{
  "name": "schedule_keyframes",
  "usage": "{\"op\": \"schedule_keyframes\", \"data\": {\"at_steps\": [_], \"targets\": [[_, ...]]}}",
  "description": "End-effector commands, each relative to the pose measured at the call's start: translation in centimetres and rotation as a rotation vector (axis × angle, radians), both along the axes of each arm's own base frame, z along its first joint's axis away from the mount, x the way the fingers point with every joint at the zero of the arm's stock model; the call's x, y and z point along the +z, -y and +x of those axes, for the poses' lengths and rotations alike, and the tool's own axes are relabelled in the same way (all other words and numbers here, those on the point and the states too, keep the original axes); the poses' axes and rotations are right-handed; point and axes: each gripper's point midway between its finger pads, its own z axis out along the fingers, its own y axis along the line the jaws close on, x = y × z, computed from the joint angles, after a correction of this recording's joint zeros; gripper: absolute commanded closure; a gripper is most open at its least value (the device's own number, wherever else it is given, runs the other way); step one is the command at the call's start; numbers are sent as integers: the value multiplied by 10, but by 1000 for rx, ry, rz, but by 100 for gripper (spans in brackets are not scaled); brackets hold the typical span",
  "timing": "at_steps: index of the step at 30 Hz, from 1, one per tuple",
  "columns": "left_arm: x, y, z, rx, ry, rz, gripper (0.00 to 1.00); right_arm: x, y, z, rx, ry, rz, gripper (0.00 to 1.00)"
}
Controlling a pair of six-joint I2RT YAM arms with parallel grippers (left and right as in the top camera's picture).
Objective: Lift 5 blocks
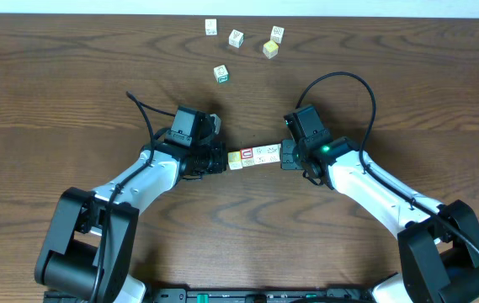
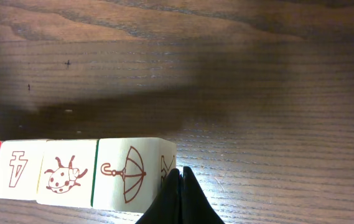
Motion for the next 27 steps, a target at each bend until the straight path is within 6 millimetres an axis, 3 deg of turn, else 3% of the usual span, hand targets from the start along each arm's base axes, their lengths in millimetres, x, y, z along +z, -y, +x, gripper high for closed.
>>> {"op": "schedule_keyframes", "data": {"at_steps": [1,27], "targets": [[48,70,-29,-242,7,-267,93,14,-98,-52,267,-145,318,99],[47,69,-29,-241,7,-264,93,-5,-89,-54,247,-164,269,99]]}}
